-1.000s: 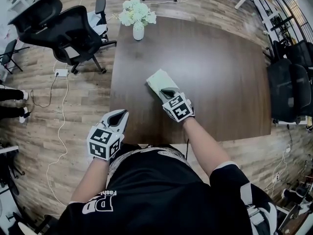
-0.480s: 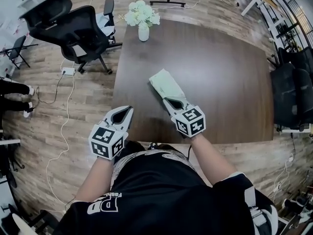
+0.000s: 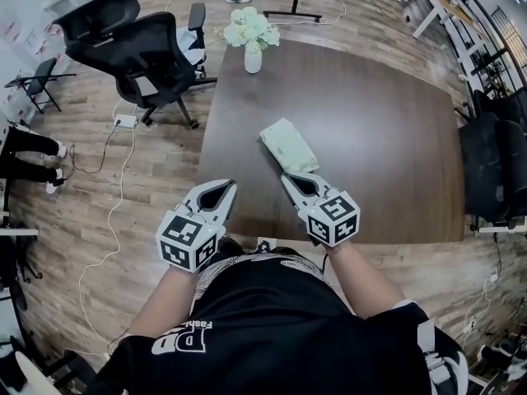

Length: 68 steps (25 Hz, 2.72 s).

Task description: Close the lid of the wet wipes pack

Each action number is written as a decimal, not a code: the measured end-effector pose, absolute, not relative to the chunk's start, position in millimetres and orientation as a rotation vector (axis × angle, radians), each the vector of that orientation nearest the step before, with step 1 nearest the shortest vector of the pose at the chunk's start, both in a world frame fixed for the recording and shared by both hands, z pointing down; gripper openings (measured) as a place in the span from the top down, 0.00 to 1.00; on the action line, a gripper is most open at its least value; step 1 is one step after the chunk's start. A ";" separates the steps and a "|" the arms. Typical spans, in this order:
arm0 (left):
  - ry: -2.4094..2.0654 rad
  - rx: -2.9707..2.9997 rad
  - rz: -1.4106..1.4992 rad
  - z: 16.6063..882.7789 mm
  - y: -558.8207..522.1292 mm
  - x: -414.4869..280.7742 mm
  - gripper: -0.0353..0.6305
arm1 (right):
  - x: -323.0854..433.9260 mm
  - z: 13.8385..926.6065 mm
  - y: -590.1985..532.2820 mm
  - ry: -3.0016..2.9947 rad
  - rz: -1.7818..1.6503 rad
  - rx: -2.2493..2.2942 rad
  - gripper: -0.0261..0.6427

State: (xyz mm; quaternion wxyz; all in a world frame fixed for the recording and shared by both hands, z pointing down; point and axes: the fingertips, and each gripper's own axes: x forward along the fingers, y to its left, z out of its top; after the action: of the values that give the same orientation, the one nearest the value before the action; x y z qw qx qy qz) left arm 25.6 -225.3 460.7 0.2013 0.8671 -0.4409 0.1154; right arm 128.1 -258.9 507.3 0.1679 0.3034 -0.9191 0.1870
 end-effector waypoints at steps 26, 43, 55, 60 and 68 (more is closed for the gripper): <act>-0.910 2.598 0.341 448.3 -114.6 -50.4 0.92 | 45.2 476.4 -104.2 -2.583 0.592 1.198 0.95; -0.902 2.604 0.354 443.0 -91.8 -44.6 0.92 | 59.5 464.7 -74.5 -2.559 0.589 1.223 0.95; -0.939 2.621 0.380 441.8 -90.8 -12.3 0.92 | 85.5 462.8 -72.7 -2.583 0.569 1.188 0.95; -0.943 2.616 0.379 442.9 -91.0 -9.6 0.92 | 92.1 462.7 -75.1 -2.580 0.567 1.199 0.95; -0.943 2.614 0.382 443.3 -89.7 -7.4 0.92 | 93.8 459.9 -76.1 -2.588 0.563 1.202 0.95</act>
State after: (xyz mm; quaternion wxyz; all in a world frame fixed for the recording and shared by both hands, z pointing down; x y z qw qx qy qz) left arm -7.4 -89.7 443.3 0.1677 0.9187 -0.3313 0.1342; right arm 93.8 -76.1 459.9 0.1164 0.4106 -0.8837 0.1922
